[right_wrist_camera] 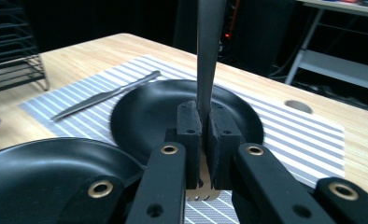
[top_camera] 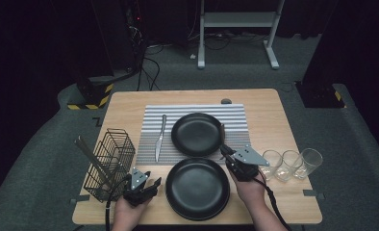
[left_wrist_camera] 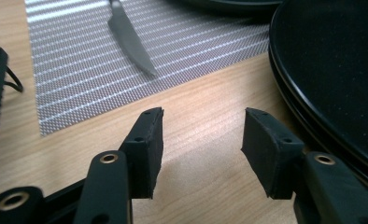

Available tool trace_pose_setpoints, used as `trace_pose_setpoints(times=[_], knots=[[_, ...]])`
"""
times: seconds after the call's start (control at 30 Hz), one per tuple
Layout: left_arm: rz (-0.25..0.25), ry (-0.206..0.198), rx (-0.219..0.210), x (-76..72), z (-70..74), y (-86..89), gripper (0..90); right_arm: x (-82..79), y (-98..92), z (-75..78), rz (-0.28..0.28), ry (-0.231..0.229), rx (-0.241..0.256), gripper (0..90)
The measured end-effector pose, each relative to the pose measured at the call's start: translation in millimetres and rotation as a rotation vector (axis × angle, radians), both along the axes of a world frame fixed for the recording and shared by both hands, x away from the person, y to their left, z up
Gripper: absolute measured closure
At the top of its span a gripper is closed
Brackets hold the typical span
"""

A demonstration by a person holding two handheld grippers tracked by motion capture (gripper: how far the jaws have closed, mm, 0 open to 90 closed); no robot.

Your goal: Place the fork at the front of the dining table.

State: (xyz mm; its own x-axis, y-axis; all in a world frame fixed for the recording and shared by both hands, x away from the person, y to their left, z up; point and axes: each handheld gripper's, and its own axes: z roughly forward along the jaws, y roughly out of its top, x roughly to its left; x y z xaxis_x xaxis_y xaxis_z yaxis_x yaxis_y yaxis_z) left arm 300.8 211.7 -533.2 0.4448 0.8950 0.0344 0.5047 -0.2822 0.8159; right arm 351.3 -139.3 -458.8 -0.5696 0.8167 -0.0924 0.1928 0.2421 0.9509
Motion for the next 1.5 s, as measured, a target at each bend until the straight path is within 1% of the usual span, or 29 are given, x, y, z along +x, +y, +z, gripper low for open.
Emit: trace_pose_setpoints(times=[0.03,0.1,0.17,0.2,0.27,0.43,0.47,0.6,0.77,0.8,0.87,1.03,1.13,1.23,1.33,1.5], knots=[[-0.002,0.009,0.003,0.6,-0.4,-0.6,47.4,1.1,-1.4,-0.6,-0.01,0.001,0.0,84.8],[-0.002,0.008,-0.004,0.9,-0.6,-1.4,47.1,3.1,-4.0,-1.8,-0.027,0.003,-0.002,84.8],[-0.004,0.016,-0.003,1.5,-0.7,-1.4,46.5,5.5,-6.9,-3.4,-0.046,0.014,0.001,84.8],[-0.007,0.031,0.001,3.0,-0.9,-1.2,45.7,6.4,-7.8,-3.8,-0.052,0.014,-0.001,84.8],[-0.011,0.08,0.002,6.9,-2.3,-2.3,43.6,8.3,-9.6,-4.9,-0.063,0.019,-0.003,84.8],[-0.021,0.079,0.018,6.8,-2.6,-4.7,40.0,12.2,-10.1,-8.6,-0.089,0.027,-0.021,84.8],[-0.026,0.076,0.027,7.0,-2.5,-5.0,39.3,13.1,-10.0,-9.4,-0.093,0.03,-0.023,84.8],[-0.03,0.077,0.028,7.0,-2.6,-5.3,37.7,17.9,-9.5,-11.8,-0.109,0.048,-0.026,84.8],[-0.043,0.081,0.029,7.5,-2.6,-5.8,34.6,23.7,-7.7,-12.6,-0.125,0.067,-0.054,84.8],[-0.047,0.083,0.026,7.7,-2.6,-5.8,33.9,24.6,-7.6,-12.6,-0.128,0.069,-0.055,84.8],[-0.05,0.084,0.021,8.1,-2.6,-5.5,32.8,27.9,-7.1,-12.9,-0.133,0.087,-0.054,84.8],[-0.058,0.091,0.016,8.6,-2.6,-5.7,30.5,34.6,-4.6,-13.1,-0.151,0.117,-0.075,84.8],[-0.062,0.093,0.016,8.8,-2.6,-5.7,29.4,39.1,-3.1,-12.9,-0.159,0.14,-0.074,84.8],[-0.067,0.098,0.006,9.3,-2.5,-5.2,28.0,45.5,-1.8,-13.0,-0.172,0.164,-0.075,84.8],[-0.069,0.101,-0.008,9.8,-2.5,-3.9,27.5,50.2,-0.8,-12.4,-0.181,0.177,-0.081,84.8],[-0.072,0.104,-0.021,10.3,-2.5,-2.7,27.3,57.6,0.6,-14.8,-0.187,0.22,-0.089,84.8]])
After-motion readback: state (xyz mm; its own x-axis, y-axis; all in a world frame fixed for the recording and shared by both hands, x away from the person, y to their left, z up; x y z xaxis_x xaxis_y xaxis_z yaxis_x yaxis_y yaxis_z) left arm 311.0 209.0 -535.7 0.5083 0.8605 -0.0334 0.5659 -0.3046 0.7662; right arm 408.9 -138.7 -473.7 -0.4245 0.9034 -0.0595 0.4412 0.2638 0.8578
